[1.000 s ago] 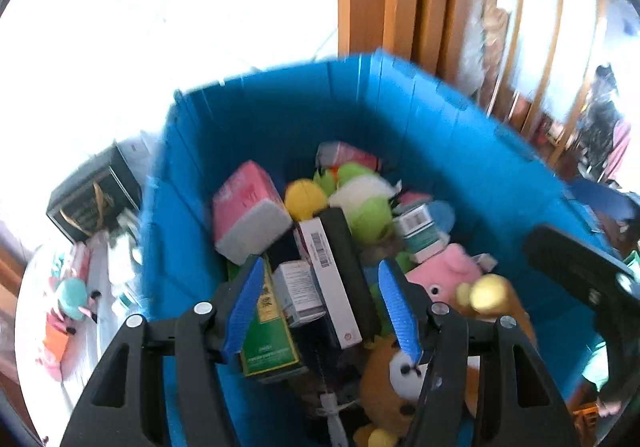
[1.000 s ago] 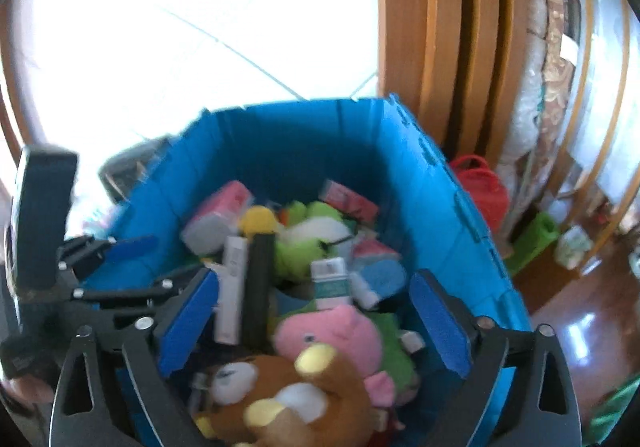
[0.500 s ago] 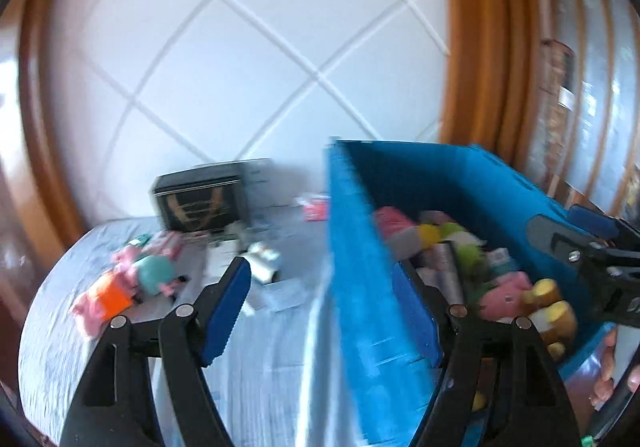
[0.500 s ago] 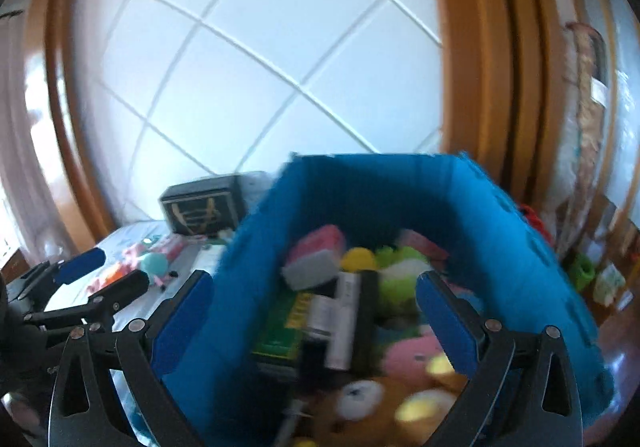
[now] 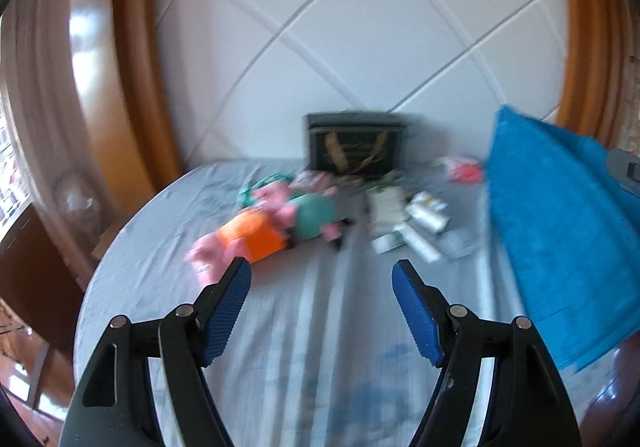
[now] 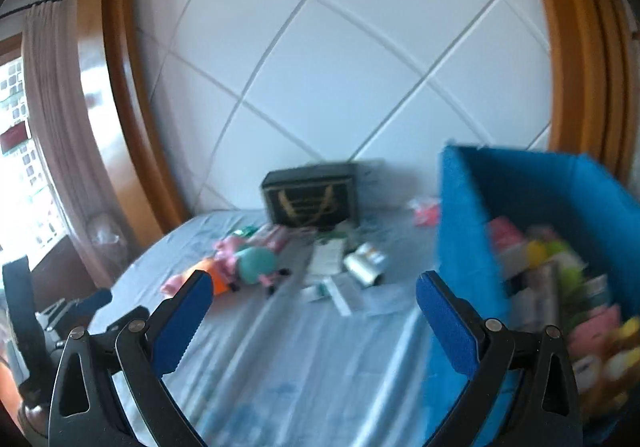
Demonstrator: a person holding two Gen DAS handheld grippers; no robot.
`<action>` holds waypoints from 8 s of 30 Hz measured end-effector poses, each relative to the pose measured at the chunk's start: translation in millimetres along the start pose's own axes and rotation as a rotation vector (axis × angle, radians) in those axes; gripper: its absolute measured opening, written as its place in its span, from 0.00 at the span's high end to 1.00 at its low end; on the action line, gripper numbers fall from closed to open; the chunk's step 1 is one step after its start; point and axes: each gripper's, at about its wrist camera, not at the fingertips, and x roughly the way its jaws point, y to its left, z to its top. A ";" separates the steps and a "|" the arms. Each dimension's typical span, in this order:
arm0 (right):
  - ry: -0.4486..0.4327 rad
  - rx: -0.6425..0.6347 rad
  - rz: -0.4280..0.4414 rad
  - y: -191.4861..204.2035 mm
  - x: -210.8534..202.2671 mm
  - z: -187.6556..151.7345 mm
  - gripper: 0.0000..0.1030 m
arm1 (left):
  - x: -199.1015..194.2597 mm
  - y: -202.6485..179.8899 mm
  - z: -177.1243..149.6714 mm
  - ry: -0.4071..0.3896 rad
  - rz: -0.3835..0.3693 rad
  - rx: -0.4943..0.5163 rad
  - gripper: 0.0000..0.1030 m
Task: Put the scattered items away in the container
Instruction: 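Withdraw both tools from the crate back over the table toward the plush pigs, then grasp the orange-dressed pig plush with the left tool while the right tool grasps the green-shirted pig, then lift both pig plushes and carry them over the blue crate, then open both tools to drop the two pig plushes into the crate, then move both tools back over the table toward the medicine items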
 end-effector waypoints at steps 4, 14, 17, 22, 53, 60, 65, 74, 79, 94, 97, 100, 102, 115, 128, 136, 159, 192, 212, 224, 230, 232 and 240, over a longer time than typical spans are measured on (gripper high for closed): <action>0.054 0.023 0.003 40.5 36.3 -12.8 0.00 | 22.5 57.5 -9.0 0.055 0.029 -0.038 0.29; 0.222 -0.046 0.034 98.1 116.6 -31.0 0.00 | 77.4 130.8 -30.2 0.167 0.082 -0.185 0.29; 0.258 -0.058 0.077 101.3 144.8 -34.2 0.00 | 92.7 138.8 -31.2 0.198 0.126 -0.202 0.29; 0.312 -0.075 0.105 102.6 190.4 -43.8 0.00 | 110.8 146.8 -38.7 0.226 0.153 -0.238 0.29; 0.585 0.011 0.000 153.5 401.5 -66.8 0.00 | 349.8 124.2 1.5 0.386 -0.029 0.342 0.29; 0.599 -0.018 -0.001 152.5 434.1 -61.3 0.00 | 401.7 123.9 17.3 0.404 -0.078 0.186 0.18; 0.562 -0.159 0.002 176.0 465.2 -45.7 0.00 | 408.3 196.8 31.2 0.366 -0.113 -0.239 0.21; 0.561 -0.406 -0.023 213.9 541.1 -23.8 0.01 | 427.5 185.1 47.2 0.490 -0.123 -0.190 0.17; 0.711 -0.429 0.057 205.8 577.4 -34.2 0.13 | 433.6 166.2 43.8 0.542 -0.140 -0.071 0.14; 0.607 -0.335 0.080 183.6 540.9 -41.1 0.25 | 400.0 155.4 46.9 0.416 -0.140 -0.073 0.28; 0.557 -0.300 0.092 178.6 507.6 -27.8 0.25 | 374.1 158.7 55.4 0.371 -0.134 -0.085 0.29; 0.493 -0.274 0.104 175.3 469.2 -12.2 0.25 | 339.2 157.4 63.7 0.314 -0.122 -0.086 0.30; 0.449 -0.263 0.110 174.5 445.3 1.2 0.25 | 308.1 154.8 70.6 0.262 -0.115 -0.082 0.30; 0.157 -0.218 0.079 174.8 251.8 39.9 0.25 | 138.7 106.9 85.0 0.011 -0.097 -0.045 0.31; 0.024 -0.177 0.045 105.0 111.4 30.6 0.25 | 44.8 38.1 64.5 -0.093 -0.065 -0.032 0.31; -0.021 -0.117 -0.049 76.2 59.2 23.3 0.25 | 18.4 9.3 67.0 -0.133 -0.180 0.057 0.31; -0.224 -0.058 -0.320 -130.2 -82.5 75.6 0.24 | -64.8 -263.8 132.5 -0.335 -0.426 0.190 0.31; 0.241 0.093 -0.277 -400.0 -33.3 8.6 0.04 | 38.7 -486.4 79.0 0.143 -0.327 0.313 0.24; 0.057 0.140 -0.219 -338.6 -115.9 -5.2 0.00 | -51.0 -406.5 71.9 -0.081 -0.355 0.209 0.24; 0.005 0.064 -0.091 -210.8 -105.1 -8.1 0.00 | -62.5 -253.8 50.0 -0.123 -0.227 0.072 0.21; -0.008 0.034 -0.033 -121.8 -88.9 -11.2 0.00 | -46.8 -146.7 28.5 -0.071 -0.123 -0.008 0.21; 0.000 0.015 -0.012 -89.7 -81.2 -14.4 0.00 | -43.6 -112.9 23.4 -0.064 -0.095 -0.034 0.21; 0.007 0.014 0.034 7.0 -48.8 -41.0 0.00 | -25.9 -14.6 -3.2 -0.023 -0.041 -0.058 0.21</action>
